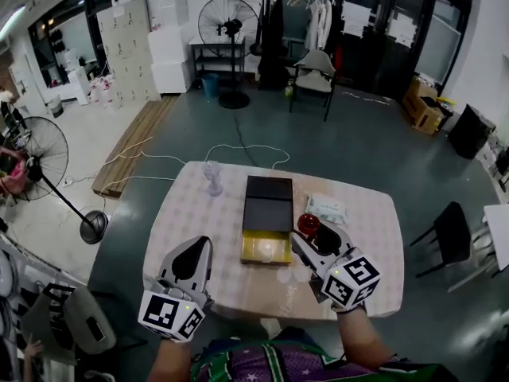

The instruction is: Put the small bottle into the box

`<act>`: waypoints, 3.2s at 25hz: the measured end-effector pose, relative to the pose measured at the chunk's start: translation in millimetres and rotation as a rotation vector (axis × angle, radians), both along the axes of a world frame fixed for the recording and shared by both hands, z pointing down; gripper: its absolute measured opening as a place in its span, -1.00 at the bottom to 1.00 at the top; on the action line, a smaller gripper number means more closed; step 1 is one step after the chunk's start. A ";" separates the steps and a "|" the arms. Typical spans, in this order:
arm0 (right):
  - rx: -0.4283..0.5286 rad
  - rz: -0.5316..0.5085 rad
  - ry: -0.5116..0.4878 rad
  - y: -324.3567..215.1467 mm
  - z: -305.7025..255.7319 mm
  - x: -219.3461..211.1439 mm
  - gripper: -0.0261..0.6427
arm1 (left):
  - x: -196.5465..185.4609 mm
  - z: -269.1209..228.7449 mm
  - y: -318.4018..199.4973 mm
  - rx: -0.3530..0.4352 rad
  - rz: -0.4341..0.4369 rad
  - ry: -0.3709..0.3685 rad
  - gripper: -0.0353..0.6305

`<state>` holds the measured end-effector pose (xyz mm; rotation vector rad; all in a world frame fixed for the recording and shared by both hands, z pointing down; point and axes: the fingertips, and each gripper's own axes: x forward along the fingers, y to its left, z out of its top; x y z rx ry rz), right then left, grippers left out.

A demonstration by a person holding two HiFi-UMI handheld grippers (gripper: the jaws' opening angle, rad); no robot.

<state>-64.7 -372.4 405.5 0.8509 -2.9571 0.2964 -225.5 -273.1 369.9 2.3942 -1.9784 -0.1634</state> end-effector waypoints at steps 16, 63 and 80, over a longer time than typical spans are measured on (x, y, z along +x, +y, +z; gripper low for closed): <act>-0.190 -0.227 0.128 -65.7 128.7 -39.2 -0.25 | 4.9 38.7 -24.7 -0.060 -0.196 0.005 -0.82; -0.599 -0.435 0.617 -78.8 415.8 -136.1 -0.24 | -41.0 94.5 10.0 -0.184 -0.487 0.056 -0.82; -0.643 -0.422 0.669 -77.9 426.1 -139.3 -0.11 | -58.3 89.0 30.8 -0.158 -0.500 0.069 -0.82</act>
